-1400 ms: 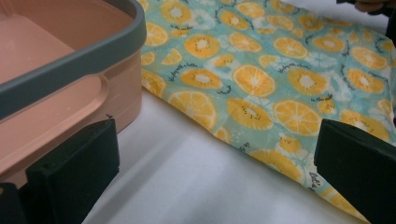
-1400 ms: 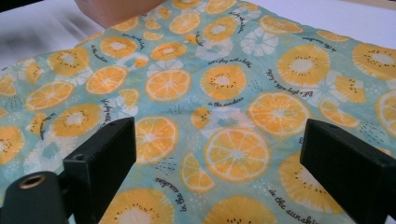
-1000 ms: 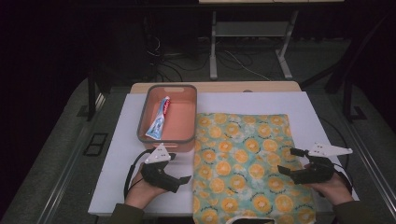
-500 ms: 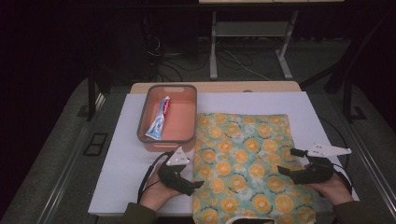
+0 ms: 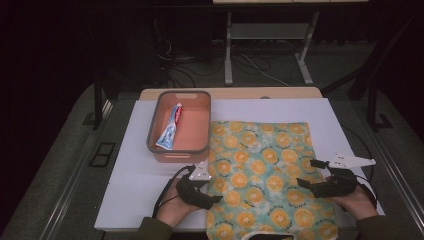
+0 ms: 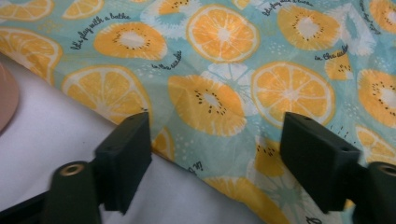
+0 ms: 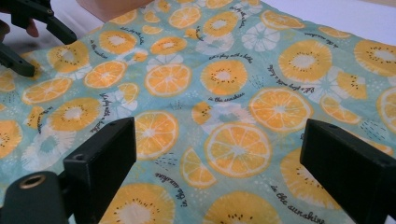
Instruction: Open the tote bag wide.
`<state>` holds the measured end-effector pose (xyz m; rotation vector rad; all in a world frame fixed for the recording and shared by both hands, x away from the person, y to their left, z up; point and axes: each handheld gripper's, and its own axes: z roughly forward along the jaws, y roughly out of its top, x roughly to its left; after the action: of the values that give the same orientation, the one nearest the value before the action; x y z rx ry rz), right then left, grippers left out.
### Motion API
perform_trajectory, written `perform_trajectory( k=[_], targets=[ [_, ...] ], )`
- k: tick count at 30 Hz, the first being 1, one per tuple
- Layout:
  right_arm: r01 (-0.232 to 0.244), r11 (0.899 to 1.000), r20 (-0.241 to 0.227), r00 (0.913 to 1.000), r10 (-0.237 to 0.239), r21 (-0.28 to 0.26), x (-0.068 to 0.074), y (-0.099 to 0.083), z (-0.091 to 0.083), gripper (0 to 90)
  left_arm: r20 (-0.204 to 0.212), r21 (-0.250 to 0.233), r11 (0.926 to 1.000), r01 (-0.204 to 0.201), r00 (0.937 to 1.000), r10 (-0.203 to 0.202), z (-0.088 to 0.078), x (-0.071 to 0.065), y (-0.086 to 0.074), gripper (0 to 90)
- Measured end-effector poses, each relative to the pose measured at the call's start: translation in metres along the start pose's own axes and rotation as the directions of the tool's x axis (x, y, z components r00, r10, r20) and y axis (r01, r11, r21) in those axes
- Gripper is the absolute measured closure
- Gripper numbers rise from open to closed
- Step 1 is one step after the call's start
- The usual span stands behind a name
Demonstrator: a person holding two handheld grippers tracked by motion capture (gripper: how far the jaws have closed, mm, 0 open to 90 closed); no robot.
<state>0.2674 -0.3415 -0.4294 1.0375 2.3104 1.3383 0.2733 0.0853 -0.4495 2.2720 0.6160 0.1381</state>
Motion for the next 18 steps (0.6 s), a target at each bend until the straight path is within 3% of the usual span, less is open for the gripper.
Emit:
perform_trajectory(
  k=[6,8,9,11,12,15,18],
  targets=[
    [0.003,1.000,-0.001,1.0000,-0.003,0.004,0.0002,-0.0001,0.0003,10.4,0.030,-0.008,1.0000,-0.005,0.9995,0.005,-0.0019,0.0021,-0.0001,66.4],
    [0.003,1.000,-0.001,1.0000,-0.003,0.004,0.0002,-0.0001,0.0004,10.4,0.038,-0.008,1.0000,0.002,0.9993,-0.001,-0.0014,0.0031,0.0001,69.4],
    [0.005,1.000,-0.001,1.0000,-0.005,0.005,0.0003,-0.0002,0.0005,10.4,0.041,-0.005,1.0000,0.001,0.9992,-0.001,-0.0013,0.0037,0.0003,78.4],
    [0.005,1.000,-0.002,1.0000,-0.005,0.007,0.0003,-0.0002,0.0006,10.4,0.050,-0.003,0.9999,0.012,0.9987,-0.012,-0.0009,0.0054,0.0005,80.9],
    [0.006,1.000,-0.002,1.0000,-0.006,0.007,0.0004,-0.0002,0.0007,10.4,0.049,0.002,1.0000,0.006,0.9988,-0.006,-0.0012,0.0061,0.0005,87.9],
    [0.008,1.000,-0.003,1.0000,-0.008,0.007,0.0004,-0.0002,0.0008,10.4,0.051,0.005,0.9998,0.020,0.9985,-0.020,-0.0007,0.0072,0.0013,89.1],
    [0.008,1.000,-0.004,1.0000,-0.008,0.008,0.0004,-0.0002,0.0008,10.4,0.030,0.010,0.9999,-0.001,0.9996,0.001,0.0000,0.0071,0.0043,89.2]
  ],
)
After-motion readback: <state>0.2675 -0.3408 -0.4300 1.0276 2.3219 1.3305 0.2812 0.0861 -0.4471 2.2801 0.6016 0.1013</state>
